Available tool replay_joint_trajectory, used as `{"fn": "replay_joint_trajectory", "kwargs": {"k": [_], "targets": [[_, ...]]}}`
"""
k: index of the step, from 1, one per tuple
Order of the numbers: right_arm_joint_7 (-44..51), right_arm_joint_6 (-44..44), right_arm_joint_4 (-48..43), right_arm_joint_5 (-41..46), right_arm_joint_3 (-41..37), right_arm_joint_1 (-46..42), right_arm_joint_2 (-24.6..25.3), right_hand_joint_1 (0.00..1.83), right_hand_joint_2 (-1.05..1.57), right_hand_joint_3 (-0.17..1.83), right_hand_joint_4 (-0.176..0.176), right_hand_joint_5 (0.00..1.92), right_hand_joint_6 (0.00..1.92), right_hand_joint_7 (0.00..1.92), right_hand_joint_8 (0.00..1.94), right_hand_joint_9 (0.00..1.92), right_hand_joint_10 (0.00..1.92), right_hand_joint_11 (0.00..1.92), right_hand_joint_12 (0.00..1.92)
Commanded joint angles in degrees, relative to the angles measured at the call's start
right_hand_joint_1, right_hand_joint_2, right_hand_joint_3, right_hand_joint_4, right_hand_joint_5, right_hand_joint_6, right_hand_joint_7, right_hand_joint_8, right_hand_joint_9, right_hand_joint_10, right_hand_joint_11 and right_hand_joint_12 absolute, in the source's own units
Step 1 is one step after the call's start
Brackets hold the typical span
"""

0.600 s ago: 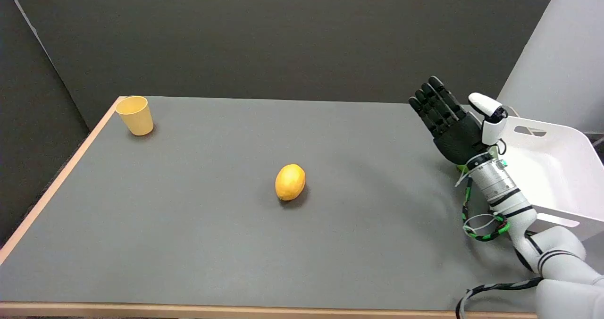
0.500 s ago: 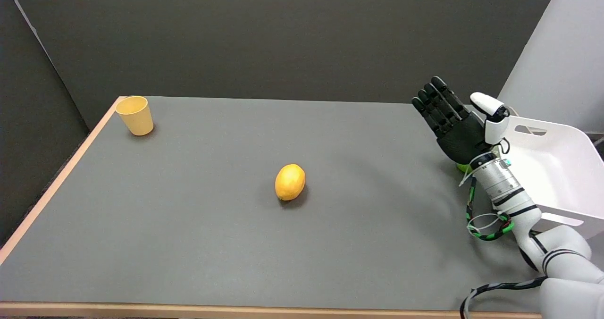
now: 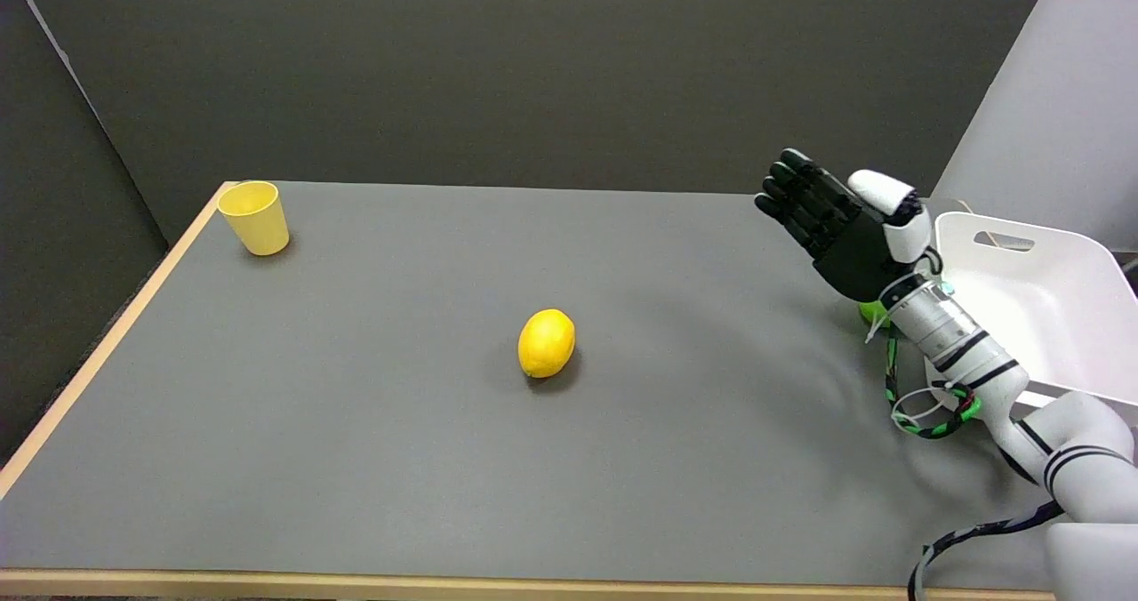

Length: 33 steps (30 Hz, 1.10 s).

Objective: Pick up the lemon.

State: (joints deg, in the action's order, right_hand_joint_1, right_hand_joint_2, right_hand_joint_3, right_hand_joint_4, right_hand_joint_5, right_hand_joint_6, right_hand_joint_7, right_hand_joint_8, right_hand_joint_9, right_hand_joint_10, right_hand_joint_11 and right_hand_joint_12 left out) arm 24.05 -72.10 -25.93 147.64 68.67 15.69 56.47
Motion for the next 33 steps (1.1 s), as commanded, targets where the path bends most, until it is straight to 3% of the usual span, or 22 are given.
{"fn": "replay_joint_trajectory", "kwargs": {"k": [1,6,10,18,24,33], "targets": [[35.56,24.96,-33.92,-0.54,18.81,-8.26,-2.33,0.47,0.64,0.94,-0.095,0.05,0.32,0.05,0.19,0.0,0.35,0.0,0.56],[57.68,41.83,-47.78,-0.43,24.98,-11.14,0.95,0.45,0.62,0.93,-0.102,0.05,0.32,0.05,0.18,0.0,0.33,0.0,0.43],[69.15,48.21,-53.11,-0.13,28.77,-11.14,5.41,0.43,0.6,0.93,-0.098,0.06,0.35,0.06,0.21,0.0,0.33,0.0,0.36],[77.02,55.0,-55.27,-0.14,38.92,-8.52,13.2,0.43,0.59,0.92,-0.099,0.06,0.36,0.06,0.23,0.0,0.33,0.0,0.33],[83.15,54.56,-54.38,-0.06,41.02,-8.42,18.17,0.42,0.6,0.92,-0.097,0.06,0.36,0.07,0.22,0.0,0.33,0.0,0.32],[83.68,52.95,-50.33,-0.06,45.73,-4.19,19.08,0.4,0.61,0.92,-0.085,0.07,0.36,0.07,0.24,0.0,0.35,0.0,0.42]]}}
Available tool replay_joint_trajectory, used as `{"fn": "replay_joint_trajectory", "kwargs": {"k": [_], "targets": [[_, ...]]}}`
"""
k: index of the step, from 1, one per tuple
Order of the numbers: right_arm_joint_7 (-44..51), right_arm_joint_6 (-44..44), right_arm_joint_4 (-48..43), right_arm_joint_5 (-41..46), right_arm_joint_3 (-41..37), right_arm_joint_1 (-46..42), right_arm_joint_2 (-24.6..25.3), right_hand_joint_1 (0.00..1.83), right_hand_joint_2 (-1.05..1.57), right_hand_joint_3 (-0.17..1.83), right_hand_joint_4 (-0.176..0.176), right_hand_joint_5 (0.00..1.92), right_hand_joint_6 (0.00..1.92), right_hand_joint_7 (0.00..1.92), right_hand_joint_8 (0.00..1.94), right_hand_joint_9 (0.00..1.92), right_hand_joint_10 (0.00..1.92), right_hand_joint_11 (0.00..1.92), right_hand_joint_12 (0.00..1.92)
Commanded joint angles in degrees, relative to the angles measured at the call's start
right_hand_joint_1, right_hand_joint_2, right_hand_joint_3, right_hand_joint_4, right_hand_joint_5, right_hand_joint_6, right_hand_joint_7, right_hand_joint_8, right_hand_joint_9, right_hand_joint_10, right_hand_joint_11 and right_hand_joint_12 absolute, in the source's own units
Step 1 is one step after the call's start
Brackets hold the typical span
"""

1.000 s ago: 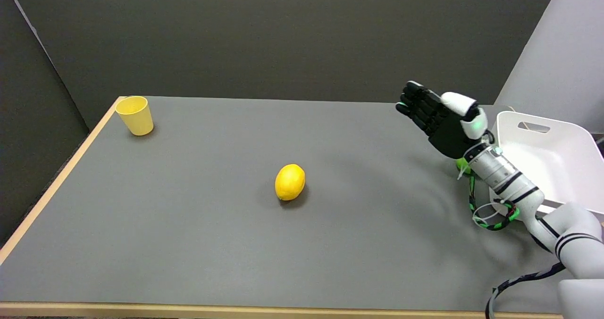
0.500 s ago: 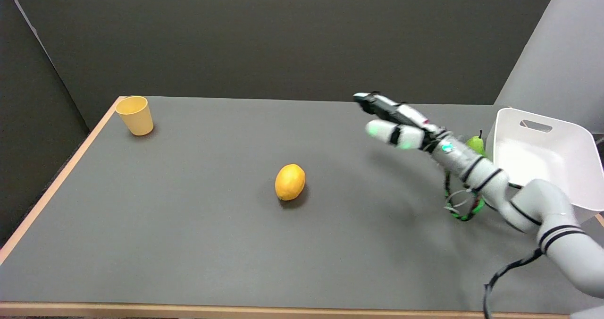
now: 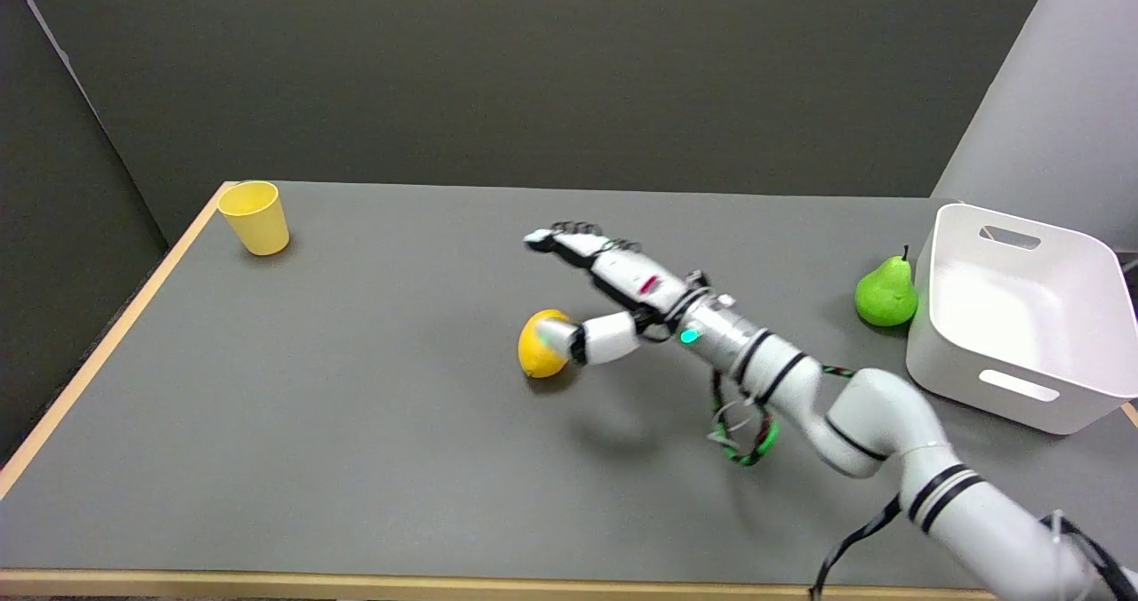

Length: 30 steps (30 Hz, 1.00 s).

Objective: Pick up the lemon.

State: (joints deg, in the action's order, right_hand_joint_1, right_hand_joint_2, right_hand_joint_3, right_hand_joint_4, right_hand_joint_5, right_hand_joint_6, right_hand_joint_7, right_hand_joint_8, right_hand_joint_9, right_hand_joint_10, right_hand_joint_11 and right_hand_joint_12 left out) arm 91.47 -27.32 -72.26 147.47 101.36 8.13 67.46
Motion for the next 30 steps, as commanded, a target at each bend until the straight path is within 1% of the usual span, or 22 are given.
{"fn": "replay_joint_trajectory", "kwargs": {"k": [1,5,7,10,12,14,18,25,30], "targets": [[16.26,7.88,-3.34,0.11,13.28,3.66,8.17,0.4,0.61,0.92,-0.083,0.07,0.36,0.07,0.24,0.0,0.36,0.0,0.44],[16.26,6.89,-1.0,0.11,13.37,4.98,8.41,0.4,0.61,0.92,-0.079,0.07,0.36,0.07,0.25,0.0,0.38,0.0,0.48],[16.65,6.5,0.06,0.11,13.15,5.67,8.18,0.57,0.58,0.97,-0.075,0.04,0.4,0.06,0.29,0.01,0.36,0.0,0.46],[16.81,5.81,2.77,0.11,12.82,7.91,7.56,0.4,0.63,0.92,-0.059,0.09,0.37,0.08,0.28,0.0,0.43,0.0,0.52],[16.9,5.37,5.44,0.11,12.82,9.64,7.12,0.42,0.69,0.81,-0.049,0.13,0.32,0.1,0.24,0.0,0.46,0.0,0.54],[16.9,5.37,7.91,0.11,12.83,10.72,6.66,0.4,0.63,0.97,-0.024,0.13,0.42,0.11,0.29,0.02,0.48,0.0,0.64],[16.9,5.37,11.69,0.11,12.58,12.32,5.86,0.4,0.62,0.98,-0.01,0.16,0.45,0.13,0.3,0.02,0.55,0.0,0.69],[16.59,5.29,12.32,0.11,11.48,10.9,4.74,0.37,0.62,0.98,-0.004,0.17,0.46,0.15,0.3,0.02,0.56,0.0,0.7],[16.35,3.72,12.82,0.11,8.39,8.22,4.26,0.36,0.62,0.98,-0.003,0.17,0.46,0.15,0.3,0.02,0.56,0.0,0.7]]}}
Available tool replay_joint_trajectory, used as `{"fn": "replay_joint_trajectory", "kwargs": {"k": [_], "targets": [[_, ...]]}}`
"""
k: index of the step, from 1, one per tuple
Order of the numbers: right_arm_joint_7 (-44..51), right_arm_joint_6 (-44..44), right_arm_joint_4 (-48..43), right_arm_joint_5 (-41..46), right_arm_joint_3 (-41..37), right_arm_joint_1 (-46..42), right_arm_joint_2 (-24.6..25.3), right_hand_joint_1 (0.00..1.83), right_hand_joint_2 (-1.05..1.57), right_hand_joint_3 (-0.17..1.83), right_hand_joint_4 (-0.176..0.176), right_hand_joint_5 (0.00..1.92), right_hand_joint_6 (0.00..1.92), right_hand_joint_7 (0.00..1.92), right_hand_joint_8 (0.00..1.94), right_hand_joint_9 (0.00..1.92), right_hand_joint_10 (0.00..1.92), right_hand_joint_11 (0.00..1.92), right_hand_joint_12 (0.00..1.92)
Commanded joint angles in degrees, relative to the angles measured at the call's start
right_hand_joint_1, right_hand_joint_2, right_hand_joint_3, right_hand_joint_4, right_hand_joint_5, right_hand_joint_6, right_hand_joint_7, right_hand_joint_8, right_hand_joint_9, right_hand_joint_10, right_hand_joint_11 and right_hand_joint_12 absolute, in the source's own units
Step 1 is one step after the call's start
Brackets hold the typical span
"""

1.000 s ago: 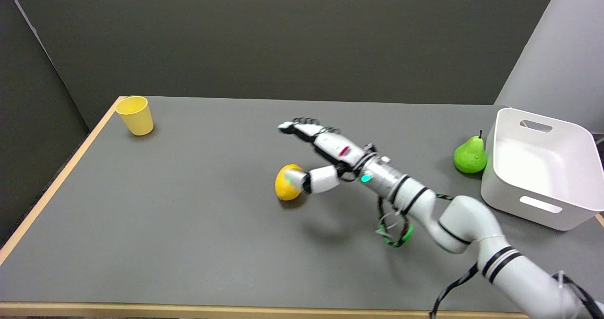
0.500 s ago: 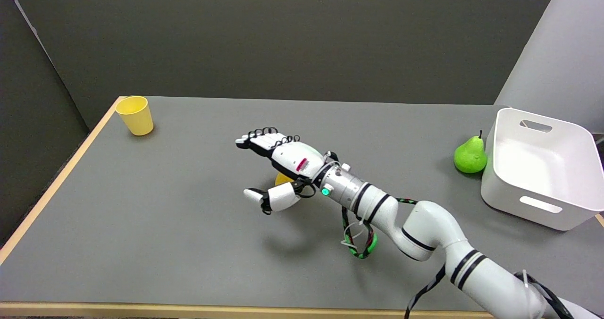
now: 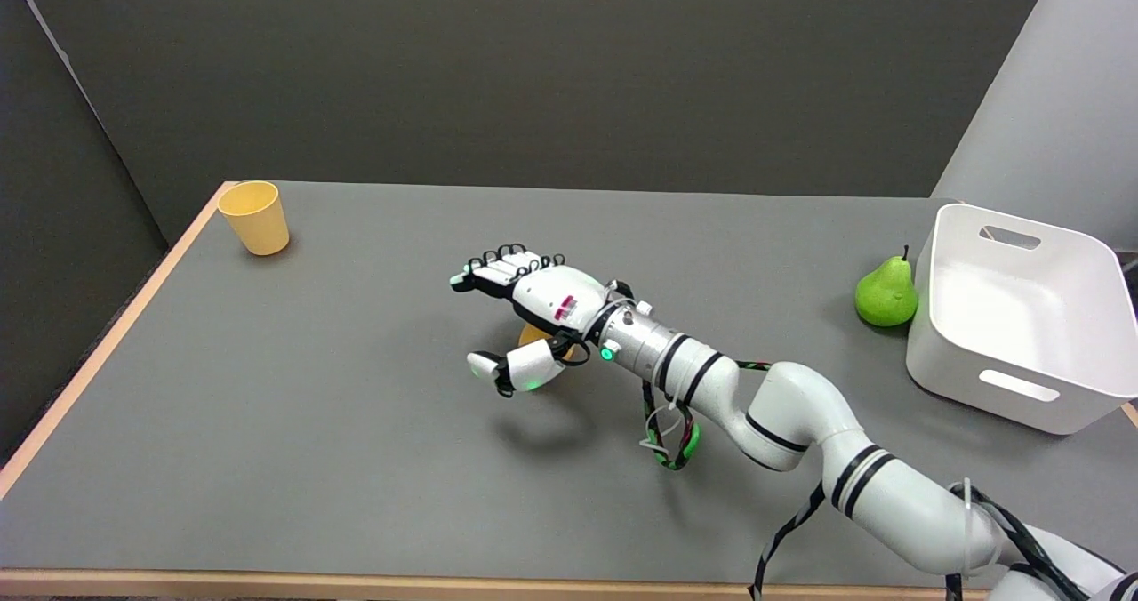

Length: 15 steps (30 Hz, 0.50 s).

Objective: Pick up the lemon.

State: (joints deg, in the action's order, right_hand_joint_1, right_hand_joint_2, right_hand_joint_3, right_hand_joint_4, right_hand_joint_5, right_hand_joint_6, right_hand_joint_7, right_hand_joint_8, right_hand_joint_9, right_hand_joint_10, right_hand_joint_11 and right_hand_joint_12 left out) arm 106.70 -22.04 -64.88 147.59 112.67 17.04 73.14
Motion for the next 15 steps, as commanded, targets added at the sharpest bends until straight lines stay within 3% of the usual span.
{"fn": "replay_joint_trajectory", "kwargs": {"k": [1,5,8,15], "targets": [[1.11,-1.67,5.26,0.0,-3.31,-1.16,-1.5,0.36,0.62,0.98,-0.002,0.17,0.46,0.15,0.3,0.02,0.56,0.0,0.7],[0.08,-2.78,3.36,0.0,-5.04,-4.24,-2.37,0.38,0.67,0.86,0.0,0.21,0.4,0.18,0.24,0.05,0.52,0.0,0.72],[-0.64,-2.94,1.37,0.0,-5.67,-6.15,-3.33,0.35,0.62,0.98,-0.003,0.18,0.47,0.16,0.3,0.03,0.57,0.0,0.74],[-1.43,-5.17,0.38,0.08,-7.67,-8.65,-4.21,0.35,0.62,0.98,-0.003,0.18,0.47,0.16,0.31,0.03,0.57,0.0,0.77]]}}
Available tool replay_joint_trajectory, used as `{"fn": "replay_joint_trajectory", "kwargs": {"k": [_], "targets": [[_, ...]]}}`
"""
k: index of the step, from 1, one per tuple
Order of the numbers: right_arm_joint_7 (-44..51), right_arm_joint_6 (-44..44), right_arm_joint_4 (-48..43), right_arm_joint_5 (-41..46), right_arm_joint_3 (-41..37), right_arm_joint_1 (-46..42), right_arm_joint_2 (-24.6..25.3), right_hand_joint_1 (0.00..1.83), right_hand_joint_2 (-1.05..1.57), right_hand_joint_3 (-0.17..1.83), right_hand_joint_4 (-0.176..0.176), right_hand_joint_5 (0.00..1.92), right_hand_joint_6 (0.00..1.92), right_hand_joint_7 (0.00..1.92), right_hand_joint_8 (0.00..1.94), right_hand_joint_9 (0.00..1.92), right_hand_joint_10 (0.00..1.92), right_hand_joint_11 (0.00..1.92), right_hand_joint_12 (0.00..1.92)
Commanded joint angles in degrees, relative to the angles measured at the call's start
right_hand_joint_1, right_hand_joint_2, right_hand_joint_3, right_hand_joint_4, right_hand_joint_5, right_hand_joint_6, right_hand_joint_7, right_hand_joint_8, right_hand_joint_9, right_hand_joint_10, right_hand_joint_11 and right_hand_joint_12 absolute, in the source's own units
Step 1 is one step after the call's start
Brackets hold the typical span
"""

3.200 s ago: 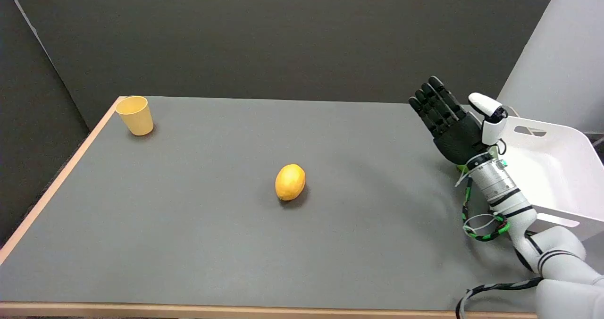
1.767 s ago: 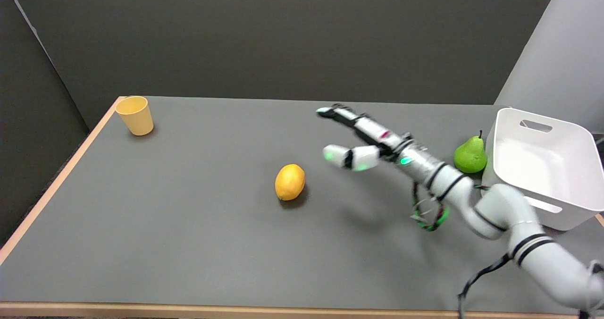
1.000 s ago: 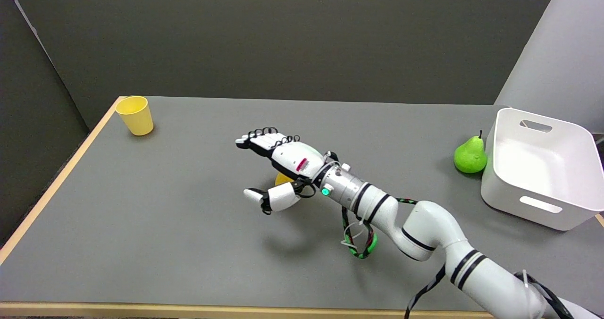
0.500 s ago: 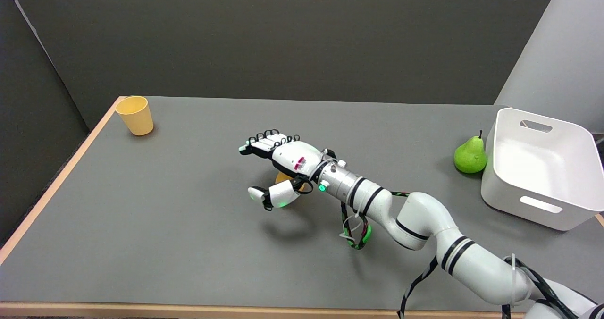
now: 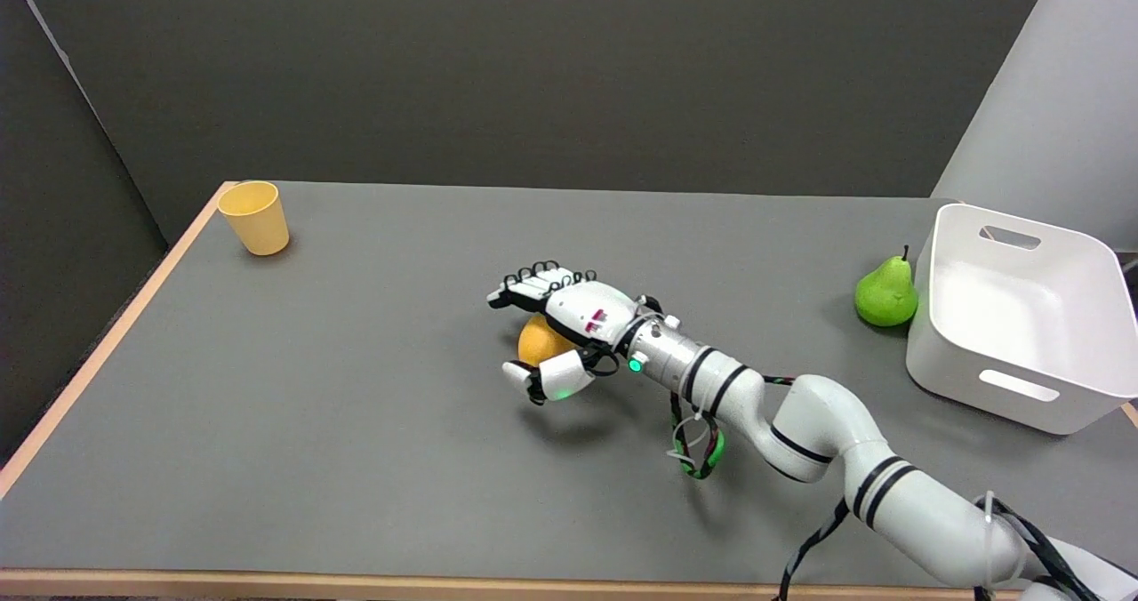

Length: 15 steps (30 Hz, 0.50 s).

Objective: Pick up the lemon.

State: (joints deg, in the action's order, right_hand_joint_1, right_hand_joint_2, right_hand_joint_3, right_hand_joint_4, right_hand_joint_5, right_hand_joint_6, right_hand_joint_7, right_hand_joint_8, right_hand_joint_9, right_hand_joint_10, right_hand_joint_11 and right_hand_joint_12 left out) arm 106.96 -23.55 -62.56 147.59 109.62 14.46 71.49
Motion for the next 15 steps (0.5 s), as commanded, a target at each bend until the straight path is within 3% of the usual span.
{"fn": "replay_joint_trajectory", "kwargs": {"k": [1,5,7,10,15], "targets": [[-3.2,-4.18,-0.4,-1.65,-5.15,-5.73,-2.97,0.35,0.62,0.98,-0.004,0.18,0.47,0.17,0.31,0.03,0.57,0.0,0.77],[-5.37,-6.23,-1.14,0.08,-4.58,-5.09,-3.26,0.38,0.62,0.98,-0.003,0.19,0.47,0.19,0.33,0.08,0.61,0.0,0.87],[-6.16,-6.78,-1.44,0.08,-4.25,-4.57,-3.67,0.5,0.64,0.99,-0.004,0.18,0.47,0.19,0.33,0.09,0.61,0.0,0.91],[-6.34,-7.67,-1.85,0.0,-3.66,-3.66,-4.33,0.83,0.72,1.01,0.0,0.17,0.36,0.22,0.27,0.11,0.57,0.0,0.9],[-6.65,-8.15,-1.93,0.0,-3.21,-2.95,-4.88,0.96,0.73,1.08,0.003,0.15,0.34,0.2,0.27,0.11,0.56,0.0,0.9]]}}
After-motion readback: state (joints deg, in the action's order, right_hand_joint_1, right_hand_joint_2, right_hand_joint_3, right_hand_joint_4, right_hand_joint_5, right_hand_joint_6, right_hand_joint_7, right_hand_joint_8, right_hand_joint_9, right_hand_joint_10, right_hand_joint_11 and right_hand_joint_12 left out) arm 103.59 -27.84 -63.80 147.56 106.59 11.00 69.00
